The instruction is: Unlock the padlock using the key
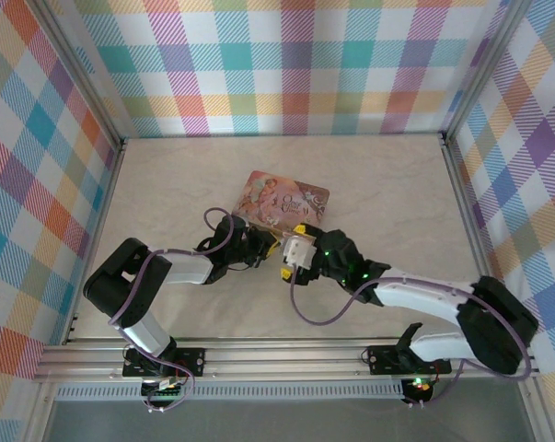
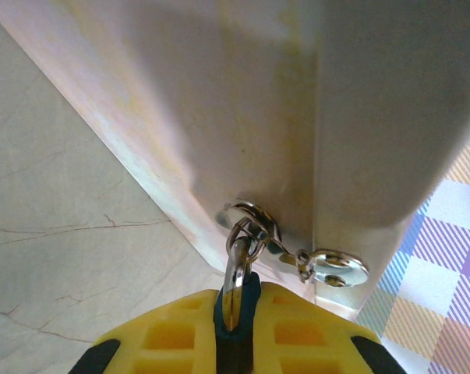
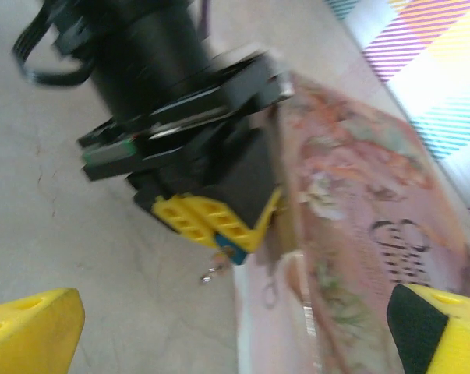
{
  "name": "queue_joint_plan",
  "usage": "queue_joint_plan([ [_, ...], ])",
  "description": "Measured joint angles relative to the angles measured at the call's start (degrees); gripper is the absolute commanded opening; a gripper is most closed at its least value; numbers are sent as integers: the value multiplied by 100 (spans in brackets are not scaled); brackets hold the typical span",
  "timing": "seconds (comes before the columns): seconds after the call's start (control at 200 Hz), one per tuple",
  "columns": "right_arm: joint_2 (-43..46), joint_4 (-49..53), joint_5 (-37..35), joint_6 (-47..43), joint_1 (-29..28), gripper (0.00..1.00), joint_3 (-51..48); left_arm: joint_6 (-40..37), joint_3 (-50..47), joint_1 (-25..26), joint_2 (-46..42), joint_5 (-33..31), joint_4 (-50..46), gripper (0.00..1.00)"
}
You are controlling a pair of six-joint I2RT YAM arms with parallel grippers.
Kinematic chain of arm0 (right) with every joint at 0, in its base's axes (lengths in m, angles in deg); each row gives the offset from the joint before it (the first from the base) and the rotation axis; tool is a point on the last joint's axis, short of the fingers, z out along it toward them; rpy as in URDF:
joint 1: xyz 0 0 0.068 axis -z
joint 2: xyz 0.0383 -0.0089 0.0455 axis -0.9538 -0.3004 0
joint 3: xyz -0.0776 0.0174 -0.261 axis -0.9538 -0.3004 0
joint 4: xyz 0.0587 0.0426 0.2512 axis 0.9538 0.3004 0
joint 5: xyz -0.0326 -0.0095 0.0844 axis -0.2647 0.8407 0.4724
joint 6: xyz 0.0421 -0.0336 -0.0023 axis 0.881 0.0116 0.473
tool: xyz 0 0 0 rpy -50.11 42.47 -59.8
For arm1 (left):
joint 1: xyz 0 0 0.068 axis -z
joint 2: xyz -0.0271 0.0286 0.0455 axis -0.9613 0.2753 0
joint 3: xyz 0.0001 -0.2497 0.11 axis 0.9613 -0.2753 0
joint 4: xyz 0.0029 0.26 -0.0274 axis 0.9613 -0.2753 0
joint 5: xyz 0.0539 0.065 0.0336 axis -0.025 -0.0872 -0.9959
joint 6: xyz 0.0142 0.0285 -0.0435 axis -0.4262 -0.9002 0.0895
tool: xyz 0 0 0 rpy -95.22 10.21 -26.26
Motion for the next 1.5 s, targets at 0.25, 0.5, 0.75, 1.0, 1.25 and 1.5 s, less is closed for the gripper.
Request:
queue_joint_plan([
  [0.25,-994,-831,-306,-72,-247,91,-35,118,22,11,-2,-9,-24,0],
  [0.5,-1416,-1574,-553,122,-251,65,-44,138,61,20,-4,-17,-105,0],
  [0.75,-1766,-1834,-861,210,-251,46,-44,138,101,26,-4,-22,-173,0],
  [1.0,-2041,-2037,-1082,208,-251,39,15,138,101,28,-4,-22,-177,0],
  [1.25,-2140,-2170,-1196,208,-251,27,81,138,103,28,-4,-22,-177,0],
  [1.5,-2181,-2199,-1215,208,-251,11,142,140,105,28,-4,-20,-177,0],
])
